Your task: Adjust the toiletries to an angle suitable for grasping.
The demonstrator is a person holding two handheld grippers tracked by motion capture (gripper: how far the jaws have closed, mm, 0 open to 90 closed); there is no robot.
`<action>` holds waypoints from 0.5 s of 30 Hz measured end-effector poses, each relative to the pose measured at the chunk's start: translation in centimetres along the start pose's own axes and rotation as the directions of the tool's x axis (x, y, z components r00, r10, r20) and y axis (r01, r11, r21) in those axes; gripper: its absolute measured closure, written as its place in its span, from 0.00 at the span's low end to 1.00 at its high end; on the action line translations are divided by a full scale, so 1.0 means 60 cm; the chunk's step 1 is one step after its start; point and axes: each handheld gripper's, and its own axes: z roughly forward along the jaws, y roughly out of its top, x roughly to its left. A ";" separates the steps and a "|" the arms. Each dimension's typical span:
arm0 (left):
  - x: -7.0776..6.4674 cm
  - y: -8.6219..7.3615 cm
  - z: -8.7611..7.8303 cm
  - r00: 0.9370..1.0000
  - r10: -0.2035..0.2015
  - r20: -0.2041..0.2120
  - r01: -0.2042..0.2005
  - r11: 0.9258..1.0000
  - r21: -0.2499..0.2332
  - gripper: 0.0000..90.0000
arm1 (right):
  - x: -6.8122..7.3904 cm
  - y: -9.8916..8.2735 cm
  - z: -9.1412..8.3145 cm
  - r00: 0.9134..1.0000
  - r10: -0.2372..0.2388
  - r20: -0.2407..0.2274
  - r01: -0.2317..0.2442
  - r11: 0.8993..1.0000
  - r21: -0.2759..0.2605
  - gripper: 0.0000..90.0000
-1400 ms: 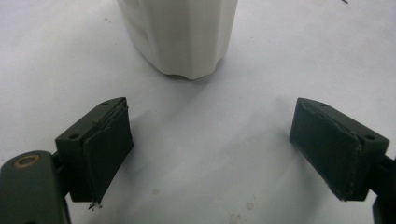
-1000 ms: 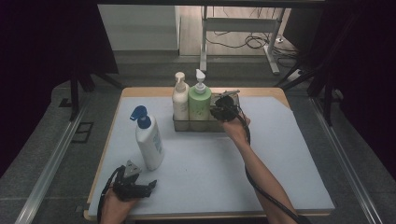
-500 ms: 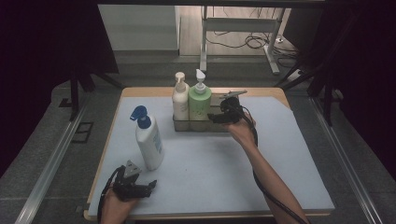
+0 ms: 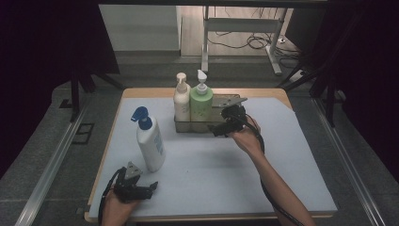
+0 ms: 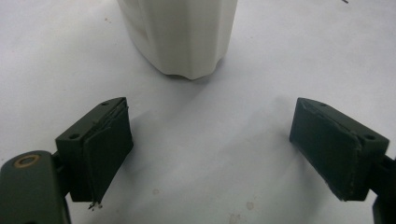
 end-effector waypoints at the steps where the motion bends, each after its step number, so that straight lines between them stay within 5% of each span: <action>1: 0.000 0.000 0.000 1.000 0.000 0.000 0.000 1.000 0.000 0.14 | 0.001 -0.002 -0.004 1.000 -0.002 -0.003 0.002 1.000 -0.004 0.00; 15: 0.000 0.000 0.000 1.000 0.000 0.000 0.000 1.000 0.001 0.14 | 0.018 -0.038 -0.069 0.998 -0.009 -0.061 0.010 1.000 0.014 0.00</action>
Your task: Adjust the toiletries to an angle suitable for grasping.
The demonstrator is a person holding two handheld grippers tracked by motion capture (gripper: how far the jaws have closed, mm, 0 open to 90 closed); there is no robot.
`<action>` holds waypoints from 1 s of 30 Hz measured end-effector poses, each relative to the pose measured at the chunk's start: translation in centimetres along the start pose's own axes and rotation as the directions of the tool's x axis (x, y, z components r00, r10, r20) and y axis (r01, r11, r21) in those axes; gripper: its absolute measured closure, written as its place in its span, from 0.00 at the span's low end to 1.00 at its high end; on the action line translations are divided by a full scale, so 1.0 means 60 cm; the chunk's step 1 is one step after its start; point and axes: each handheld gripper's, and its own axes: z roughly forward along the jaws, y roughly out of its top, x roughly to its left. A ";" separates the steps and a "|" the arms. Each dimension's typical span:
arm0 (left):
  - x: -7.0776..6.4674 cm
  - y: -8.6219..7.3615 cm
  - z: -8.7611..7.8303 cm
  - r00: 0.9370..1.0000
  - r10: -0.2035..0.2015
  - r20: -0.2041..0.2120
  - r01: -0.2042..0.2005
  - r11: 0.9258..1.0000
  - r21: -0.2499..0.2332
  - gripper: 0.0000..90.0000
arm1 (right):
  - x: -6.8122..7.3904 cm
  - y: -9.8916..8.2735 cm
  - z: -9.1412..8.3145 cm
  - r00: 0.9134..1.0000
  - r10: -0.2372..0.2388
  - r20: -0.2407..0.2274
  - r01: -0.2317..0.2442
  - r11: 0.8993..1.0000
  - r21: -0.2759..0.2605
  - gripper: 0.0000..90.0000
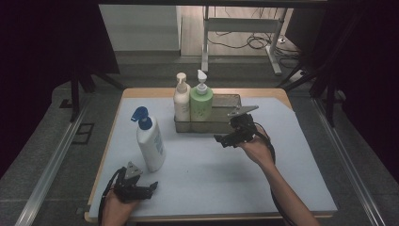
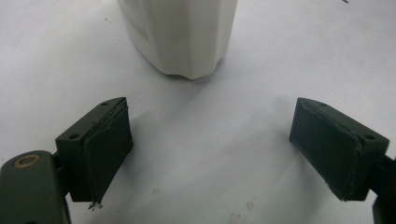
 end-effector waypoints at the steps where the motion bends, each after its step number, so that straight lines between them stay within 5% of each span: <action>1: 0.000 0.000 0.000 1.000 0.000 0.000 0.000 1.000 0.000 0.14 | 0.001 -0.004 -0.003 1.000 0.003 -0.002 -0.003 1.000 0.001 0.00; 19: 0.000 0.000 0.000 1.000 0.000 0.001 0.000 1.000 0.001 0.14 | 0.012 -0.116 -0.074 0.999 0.027 0.032 -0.027 1.000 0.001 0.00; 30: 0.000 0.001 0.000 1.000 -0.001 0.001 0.001 1.000 0.003 0.14 | 0.021 -0.191 -0.086 0.997 0.050 0.054 -0.052 0.998 0.040 0.00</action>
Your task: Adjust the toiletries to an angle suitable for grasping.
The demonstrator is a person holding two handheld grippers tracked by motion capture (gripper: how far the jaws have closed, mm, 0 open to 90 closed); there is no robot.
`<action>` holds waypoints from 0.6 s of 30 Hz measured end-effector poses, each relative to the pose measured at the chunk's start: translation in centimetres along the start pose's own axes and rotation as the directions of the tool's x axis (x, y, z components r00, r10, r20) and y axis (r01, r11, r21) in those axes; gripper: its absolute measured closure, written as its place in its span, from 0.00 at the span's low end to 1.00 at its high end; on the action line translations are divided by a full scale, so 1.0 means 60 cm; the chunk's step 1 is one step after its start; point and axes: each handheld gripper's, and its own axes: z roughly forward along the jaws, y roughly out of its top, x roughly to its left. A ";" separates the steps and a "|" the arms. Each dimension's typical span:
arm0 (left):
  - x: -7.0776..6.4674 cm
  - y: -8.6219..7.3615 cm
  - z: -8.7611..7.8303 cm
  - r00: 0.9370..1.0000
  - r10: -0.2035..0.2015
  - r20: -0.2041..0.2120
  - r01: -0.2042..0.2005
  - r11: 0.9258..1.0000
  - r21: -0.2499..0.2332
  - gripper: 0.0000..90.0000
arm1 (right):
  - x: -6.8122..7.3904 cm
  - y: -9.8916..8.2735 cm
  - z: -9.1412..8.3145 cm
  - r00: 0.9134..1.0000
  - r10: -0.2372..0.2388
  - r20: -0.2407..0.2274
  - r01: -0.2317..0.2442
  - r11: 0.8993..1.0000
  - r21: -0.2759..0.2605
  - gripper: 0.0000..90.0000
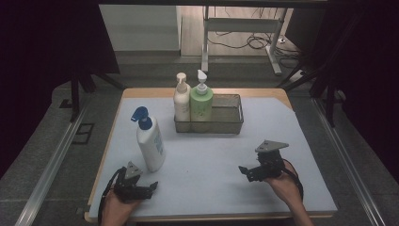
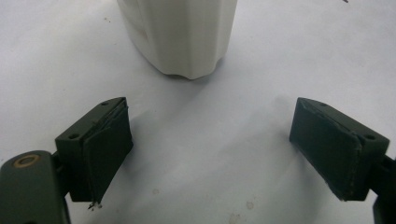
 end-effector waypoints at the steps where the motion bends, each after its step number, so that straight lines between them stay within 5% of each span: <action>1: 0.000 0.000 0.000 1.000 0.000 0.000 0.000 1.000 0.000 0.14 | 0.000 -0.005 0.002 1.000 0.000 0.001 0.000 1.000 0.002 0.00; 18: -0.001 0.006 -0.010 1.000 0.026 -0.016 -0.026 1.000 0.000 0.21 | -0.020 -0.079 0.043 0.999 0.046 0.007 -0.046 0.997 0.064 0.00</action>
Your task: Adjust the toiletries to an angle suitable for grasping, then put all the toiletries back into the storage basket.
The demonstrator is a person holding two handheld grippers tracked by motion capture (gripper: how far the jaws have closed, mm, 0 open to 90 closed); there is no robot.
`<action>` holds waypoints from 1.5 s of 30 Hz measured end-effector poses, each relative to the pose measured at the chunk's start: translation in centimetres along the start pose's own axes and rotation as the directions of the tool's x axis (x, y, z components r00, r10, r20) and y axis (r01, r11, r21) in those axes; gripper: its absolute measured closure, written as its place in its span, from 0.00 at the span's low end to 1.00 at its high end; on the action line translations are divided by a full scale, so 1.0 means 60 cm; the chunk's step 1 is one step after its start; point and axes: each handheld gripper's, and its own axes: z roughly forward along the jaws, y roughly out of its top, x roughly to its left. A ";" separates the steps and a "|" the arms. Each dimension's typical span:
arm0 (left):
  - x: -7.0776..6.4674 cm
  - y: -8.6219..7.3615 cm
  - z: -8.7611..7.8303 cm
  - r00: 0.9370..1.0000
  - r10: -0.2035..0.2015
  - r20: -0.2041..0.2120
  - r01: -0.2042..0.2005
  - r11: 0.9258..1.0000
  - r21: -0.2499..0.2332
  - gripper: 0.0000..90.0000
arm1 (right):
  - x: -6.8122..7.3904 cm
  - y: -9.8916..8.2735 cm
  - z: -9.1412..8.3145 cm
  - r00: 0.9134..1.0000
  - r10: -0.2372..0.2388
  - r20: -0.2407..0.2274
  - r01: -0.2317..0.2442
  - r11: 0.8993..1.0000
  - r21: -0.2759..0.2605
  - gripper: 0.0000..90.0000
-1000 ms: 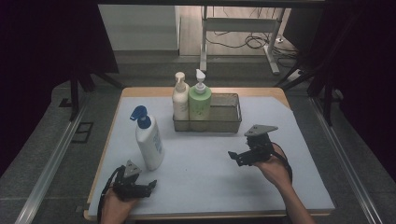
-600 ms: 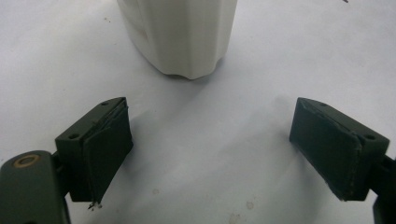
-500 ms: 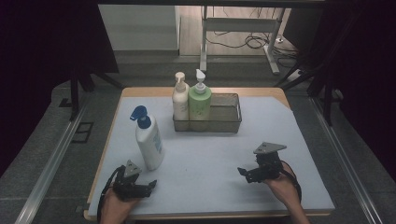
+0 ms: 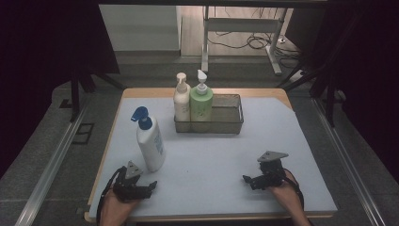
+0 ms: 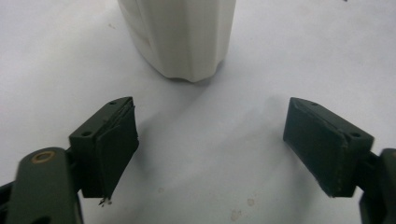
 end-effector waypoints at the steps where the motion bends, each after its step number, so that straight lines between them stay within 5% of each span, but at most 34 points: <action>1: 0.001 0.000 -0.003 1.000 -0.007 0.005 0.007 1.000 -0.005 0.23 | 0.001 -0.002 0.000 1.000 0.002 0.000 -0.002 1.000 -0.014 0.00; 7: 0.009 0.000 -0.018 0.998 -0.043 0.044 0.044 0.999 -0.027 0.44 | 0.001 -0.005 0.001 1.000 -0.001 0.002 0.001 1.000 -0.026 0.00; 18: 0.031 0.000 -0.032 0.996 -0.073 0.044 0.073 0.997 0.013 0.98 | 0.002 -0.006 0.001 1.000 -0.001 0.004 0.001 1.000 -0.029 0.00; 26: 0.060 0.016 -0.013 0.994 -0.107 -0.001 0.107 0.994 0.020 0.99 | 0.002 -0.006 0.001 1.000 0.000 0.005 0.000 1.000 -0.030 0.00; 41: 0.076 0.050 0.024 0.997 -0.072 0.005 0.072 0.997 0.020 0.99 | 0.001 -0.007 0.001 1.000 -0.002 0.006 0.002 0.999 -0.033 0.00; 45: 0.077 0.057 0.029 0.998 -0.057 -0.021 0.057 0.998 0.023 0.99 | 0.001 -0.007 0.001 1.000 -0.002 0.007 0.002 0.999 -0.033 0.00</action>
